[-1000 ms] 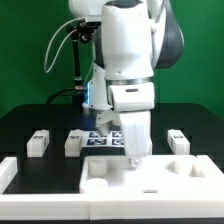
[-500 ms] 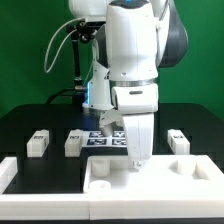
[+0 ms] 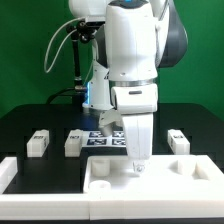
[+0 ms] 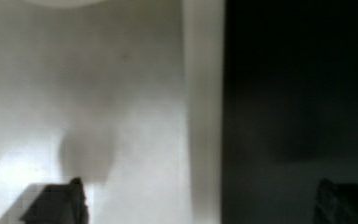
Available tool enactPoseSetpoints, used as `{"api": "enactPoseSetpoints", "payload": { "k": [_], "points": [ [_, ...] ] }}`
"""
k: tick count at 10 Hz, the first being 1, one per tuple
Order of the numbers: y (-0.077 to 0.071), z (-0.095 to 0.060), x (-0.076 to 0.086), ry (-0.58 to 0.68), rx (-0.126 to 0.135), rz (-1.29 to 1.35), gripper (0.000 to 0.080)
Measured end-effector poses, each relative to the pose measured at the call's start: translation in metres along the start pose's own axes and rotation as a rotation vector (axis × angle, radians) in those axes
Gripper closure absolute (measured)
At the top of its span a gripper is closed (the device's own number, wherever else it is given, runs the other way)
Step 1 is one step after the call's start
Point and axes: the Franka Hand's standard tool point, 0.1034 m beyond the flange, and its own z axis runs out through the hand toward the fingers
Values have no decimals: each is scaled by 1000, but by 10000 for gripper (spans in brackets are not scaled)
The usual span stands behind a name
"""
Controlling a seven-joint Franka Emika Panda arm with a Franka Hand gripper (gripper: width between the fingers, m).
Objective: Assemble desk
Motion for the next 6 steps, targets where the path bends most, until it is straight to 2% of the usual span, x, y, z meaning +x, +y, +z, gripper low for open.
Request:
{"api": "enactPoseSetpoints", "payload": {
  "k": [4, 5, 6],
  "points": [
    [0, 0, 0, 0, 0, 0, 150],
    [1, -3, 0, 0, -4, 21, 150],
    [0, -15, 3, -4, -19, 112, 150]
  ]
}}
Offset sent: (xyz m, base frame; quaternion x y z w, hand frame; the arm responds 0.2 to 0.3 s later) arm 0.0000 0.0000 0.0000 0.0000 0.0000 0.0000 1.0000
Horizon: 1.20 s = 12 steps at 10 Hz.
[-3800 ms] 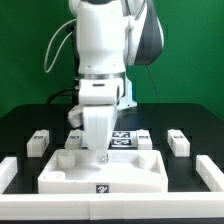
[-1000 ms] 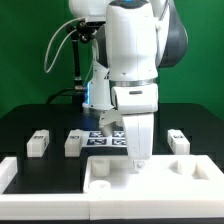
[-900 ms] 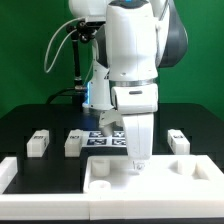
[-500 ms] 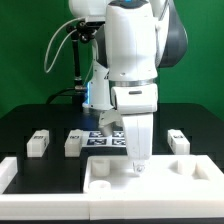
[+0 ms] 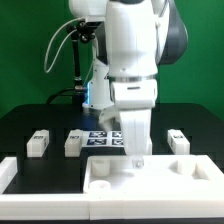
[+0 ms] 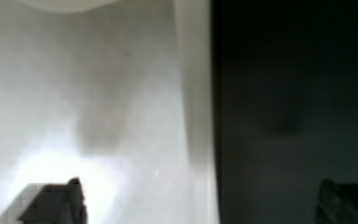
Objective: Assemble desk
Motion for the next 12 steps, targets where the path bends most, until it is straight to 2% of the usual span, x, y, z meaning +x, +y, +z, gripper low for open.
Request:
{"api": "enactPoseSetpoints", "payload": {
  "k": [1, 3, 5, 6, 10, 11, 12],
  "points": [
    [-2, -11, 5, -3, -13, 70, 150],
    [-4, -24, 18, -2, -31, 171, 150],
    [-4, -31, 49, 6, -21, 483, 150],
    [-4, -29, 58, 13, -20, 585, 150],
    [-5, -25, 62, 27, -18, 781, 150],
    [-6, -26, 66, 29, -10, 903, 150],
    [-13, -31, 78, 18, 2, 1046, 150]
  ]
}}
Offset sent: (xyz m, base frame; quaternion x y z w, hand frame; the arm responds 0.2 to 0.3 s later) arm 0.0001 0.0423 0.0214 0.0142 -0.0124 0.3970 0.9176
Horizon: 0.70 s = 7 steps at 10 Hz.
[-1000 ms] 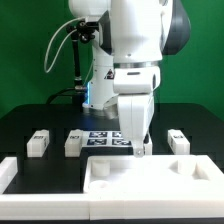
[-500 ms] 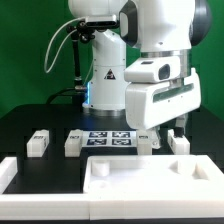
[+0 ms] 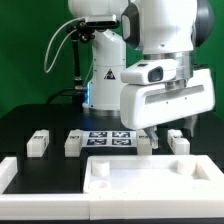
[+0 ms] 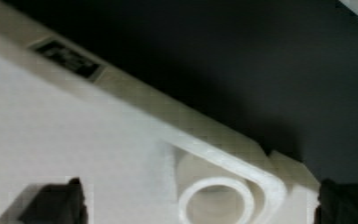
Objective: Assemble desk
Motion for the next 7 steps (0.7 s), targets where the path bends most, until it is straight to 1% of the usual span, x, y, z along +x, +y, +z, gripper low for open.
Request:
{"api": "enactPoseSetpoints", "payload": {
  "k": [1, 2, 3, 5, 6, 7],
  "points": [
    [-11, -5, 3, 4, 4, 95, 150],
    [-21, -4, 5, -4, 16, 271, 150],
    [-24, -1, 4, -9, 25, 317, 150],
    [-23, -1, 3, -23, 27, 311, 150],
    [-24, 0, -1, -56, 31, 326, 150],
    [-27, -2, -10, -166, 41, 360, 150]
  ]
}}
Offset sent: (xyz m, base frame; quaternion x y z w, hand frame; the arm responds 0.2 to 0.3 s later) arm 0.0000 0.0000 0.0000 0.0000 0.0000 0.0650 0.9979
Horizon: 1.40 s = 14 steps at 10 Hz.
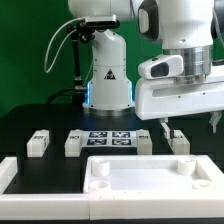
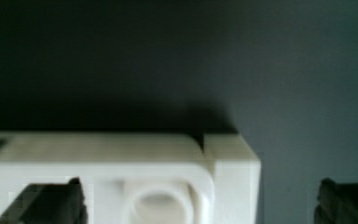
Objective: Assemble desk
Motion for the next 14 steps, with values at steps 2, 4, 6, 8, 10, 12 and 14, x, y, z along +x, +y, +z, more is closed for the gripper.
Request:
{"api": "enactPoseSetpoints", "payload": {
  "k": [2, 4, 6, 8, 10, 12, 14],
  "points": [
    [-10, 0, -6, -193, -23, 33, 150],
    [-8, 4, -11, -257, -21, 14, 150],
    [-8, 5, -13, -387, -29, 15, 150],
    [1, 14, -29, -560, -44, 26, 150],
    [1, 17, -37, -620, -50, 22, 150],
    [0, 18, -36, -615, -49, 22, 150],
    [-4, 24, -41, -654, -54, 39, 150]
  ]
}}
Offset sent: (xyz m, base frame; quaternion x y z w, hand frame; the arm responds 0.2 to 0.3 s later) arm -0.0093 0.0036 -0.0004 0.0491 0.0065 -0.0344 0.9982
